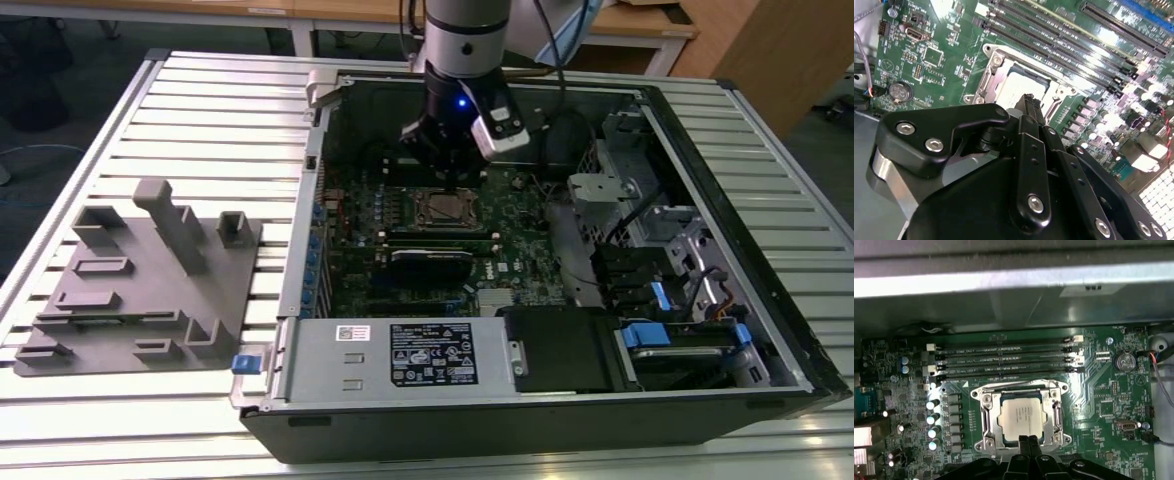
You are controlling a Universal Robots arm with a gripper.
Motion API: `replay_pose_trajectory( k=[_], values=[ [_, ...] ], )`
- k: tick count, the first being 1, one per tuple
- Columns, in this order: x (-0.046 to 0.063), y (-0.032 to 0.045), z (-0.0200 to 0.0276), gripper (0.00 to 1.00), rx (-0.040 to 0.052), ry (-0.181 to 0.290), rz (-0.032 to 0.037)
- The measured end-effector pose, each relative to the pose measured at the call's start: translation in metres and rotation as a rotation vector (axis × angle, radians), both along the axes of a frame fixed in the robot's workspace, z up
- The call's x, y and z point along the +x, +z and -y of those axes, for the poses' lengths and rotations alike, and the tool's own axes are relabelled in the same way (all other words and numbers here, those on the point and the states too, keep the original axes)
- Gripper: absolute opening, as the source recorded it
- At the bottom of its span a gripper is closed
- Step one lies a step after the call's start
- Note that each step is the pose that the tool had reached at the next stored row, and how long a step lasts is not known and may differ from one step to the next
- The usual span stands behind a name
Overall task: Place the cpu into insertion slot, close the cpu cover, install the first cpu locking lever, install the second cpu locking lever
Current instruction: 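Install the second cpu locking lever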
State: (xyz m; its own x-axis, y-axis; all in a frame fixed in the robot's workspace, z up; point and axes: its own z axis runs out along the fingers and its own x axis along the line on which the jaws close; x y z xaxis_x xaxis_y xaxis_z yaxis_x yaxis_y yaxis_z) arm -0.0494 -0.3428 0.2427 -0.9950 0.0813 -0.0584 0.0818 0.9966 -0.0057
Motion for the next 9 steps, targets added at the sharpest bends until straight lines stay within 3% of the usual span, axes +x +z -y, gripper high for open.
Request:
replay_pose_trajectory(
  k=[4,9],
  values=[
    [0.0,-0.0001,0.0054,0.11,0.0,0.0,0.0],
    [0.0,-0.0002,0.0154,0.11,0.0001,0.0,0.0001]
  ],
)
